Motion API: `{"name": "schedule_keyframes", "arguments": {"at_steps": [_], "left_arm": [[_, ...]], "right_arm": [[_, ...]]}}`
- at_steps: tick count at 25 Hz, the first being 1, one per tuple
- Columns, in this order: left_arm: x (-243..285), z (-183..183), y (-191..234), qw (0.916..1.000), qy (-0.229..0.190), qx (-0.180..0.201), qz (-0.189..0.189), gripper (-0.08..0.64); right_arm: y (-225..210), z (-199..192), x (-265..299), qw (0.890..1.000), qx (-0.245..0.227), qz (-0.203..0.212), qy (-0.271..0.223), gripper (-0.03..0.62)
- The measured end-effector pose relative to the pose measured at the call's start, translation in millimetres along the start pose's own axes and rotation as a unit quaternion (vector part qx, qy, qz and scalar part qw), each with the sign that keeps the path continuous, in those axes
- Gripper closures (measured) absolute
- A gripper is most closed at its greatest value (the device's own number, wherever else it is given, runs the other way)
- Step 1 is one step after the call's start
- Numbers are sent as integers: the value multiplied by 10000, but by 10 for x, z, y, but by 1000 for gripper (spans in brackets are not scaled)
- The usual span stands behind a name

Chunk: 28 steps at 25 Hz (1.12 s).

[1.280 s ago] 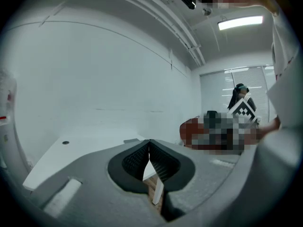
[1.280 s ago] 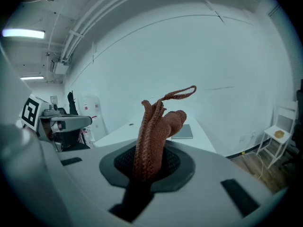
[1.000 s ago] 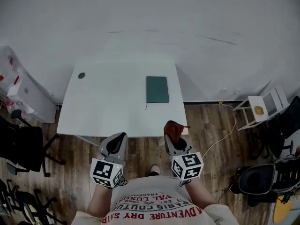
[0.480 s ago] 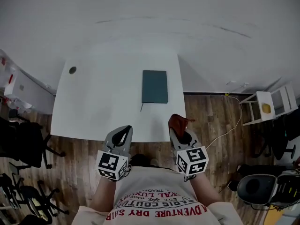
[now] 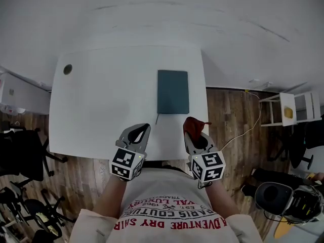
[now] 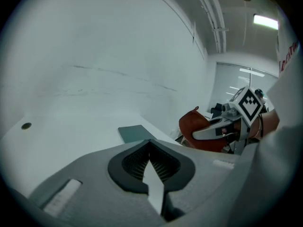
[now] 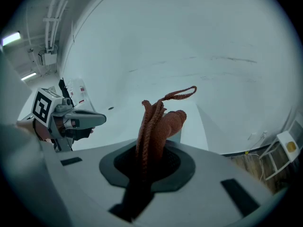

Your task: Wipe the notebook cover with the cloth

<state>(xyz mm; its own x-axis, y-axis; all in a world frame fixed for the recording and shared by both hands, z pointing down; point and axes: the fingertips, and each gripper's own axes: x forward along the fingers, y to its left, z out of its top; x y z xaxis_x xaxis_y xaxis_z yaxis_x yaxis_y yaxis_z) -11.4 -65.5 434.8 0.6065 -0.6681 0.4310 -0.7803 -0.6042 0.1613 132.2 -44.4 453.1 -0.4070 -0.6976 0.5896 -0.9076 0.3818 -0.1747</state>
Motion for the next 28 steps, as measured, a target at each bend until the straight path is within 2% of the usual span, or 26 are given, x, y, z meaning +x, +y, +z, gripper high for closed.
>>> {"name": "schedule_keyframes", "arguments": {"at_steps": [5, 11, 15, 22, 28], "left_arm": [[360, -125, 179, 9989, 266, 28, -374, 549], [852, -379, 194, 9926, 840, -189, -853, 549], [1130, -502, 242, 9913, 1034, -54, -808, 549], [1461, -712, 327, 9866, 1427, -403, -684, 549], [1615, -770, 391, 9833, 1657, -368, -664, 549]], "right_arm": [[-40, 58, 323, 9997, 75, -177, 121, 523], [-245, -77, 578, 9980, 114, -348, 515, 522], [-363, -42, 690, 9977, 126, -339, 575, 522], [-517, 94, 879, 9976, 19, -277, 639, 522], [-454, 454, 1118, 9989, -102, -112, 449, 522]]}}
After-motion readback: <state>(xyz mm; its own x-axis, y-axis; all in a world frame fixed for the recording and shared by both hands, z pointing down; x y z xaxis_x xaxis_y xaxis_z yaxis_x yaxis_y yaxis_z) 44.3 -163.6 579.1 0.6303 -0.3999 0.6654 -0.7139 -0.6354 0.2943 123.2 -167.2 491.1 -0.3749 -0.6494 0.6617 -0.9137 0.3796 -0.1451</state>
